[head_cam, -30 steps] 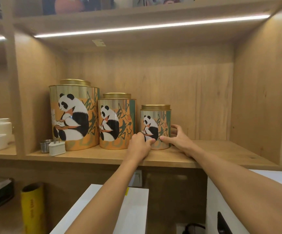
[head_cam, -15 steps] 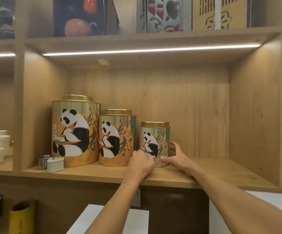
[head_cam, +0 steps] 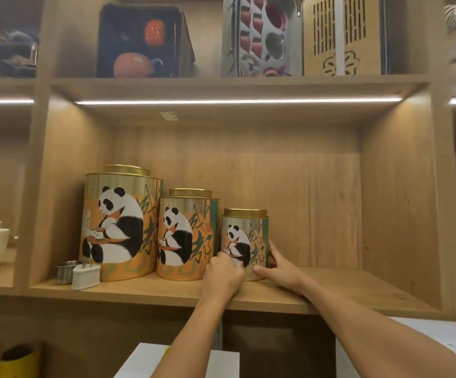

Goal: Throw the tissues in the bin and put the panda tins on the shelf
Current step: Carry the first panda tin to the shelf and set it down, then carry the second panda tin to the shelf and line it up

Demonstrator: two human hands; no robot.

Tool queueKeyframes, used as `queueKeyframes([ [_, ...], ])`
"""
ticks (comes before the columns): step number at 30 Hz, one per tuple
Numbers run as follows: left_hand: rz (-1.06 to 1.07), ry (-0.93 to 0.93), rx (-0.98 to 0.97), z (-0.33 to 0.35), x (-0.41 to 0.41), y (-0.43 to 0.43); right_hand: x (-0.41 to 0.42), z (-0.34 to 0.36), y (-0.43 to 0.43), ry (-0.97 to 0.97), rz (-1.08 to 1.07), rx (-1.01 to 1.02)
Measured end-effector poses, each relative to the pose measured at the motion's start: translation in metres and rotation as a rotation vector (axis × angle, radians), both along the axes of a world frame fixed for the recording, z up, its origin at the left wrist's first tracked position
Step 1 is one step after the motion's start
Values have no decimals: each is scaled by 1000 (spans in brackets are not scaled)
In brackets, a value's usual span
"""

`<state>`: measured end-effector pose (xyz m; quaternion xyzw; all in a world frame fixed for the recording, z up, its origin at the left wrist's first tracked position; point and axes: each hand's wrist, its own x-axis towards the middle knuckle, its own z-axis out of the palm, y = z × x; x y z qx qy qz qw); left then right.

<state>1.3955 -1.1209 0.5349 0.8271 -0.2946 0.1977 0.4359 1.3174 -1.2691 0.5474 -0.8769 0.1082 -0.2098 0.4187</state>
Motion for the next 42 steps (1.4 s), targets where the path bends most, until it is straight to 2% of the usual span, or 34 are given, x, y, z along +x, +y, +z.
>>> queueKeyframes([
  [5,-12,-36,-95,-2,0,13,-6,1,-5,-90,-140,240],
  [7,-23,-48,-30,-1,0,27,-21,10,-10,-52,-205,374],
  [9,-5,-104,139,9,-3,50,-47,25,-9,94,-234,395],
  [10,21,-144,224,18,-7,66,-62,36,-3,204,-252,278],
  [13,144,-307,439,48,-36,128,-96,69,31,458,-258,-238],
  [16,265,-449,588,70,-86,205,-114,93,103,498,-162,-611],
  [19,380,-474,673,69,-155,286,-128,98,192,358,35,-885],
  [22,501,-447,751,47,-241,366,-157,82,287,107,278,-1023],
  [26,794,-323,906,5,-364,475,-225,48,410,-182,730,-946],
  [31,1146,45,905,-58,-552,606,-319,-11,554,-462,1297,-858],
  [34,1362,276,897,-98,-672,664,-383,-51,641,-535,1602,-808],
  [36,1500,377,815,-122,-751,688,-430,-77,698,-551,1791,-739],
  [42,1932,625,482,-207,-969,731,-565,-172,851,-386,2206,-654],
])
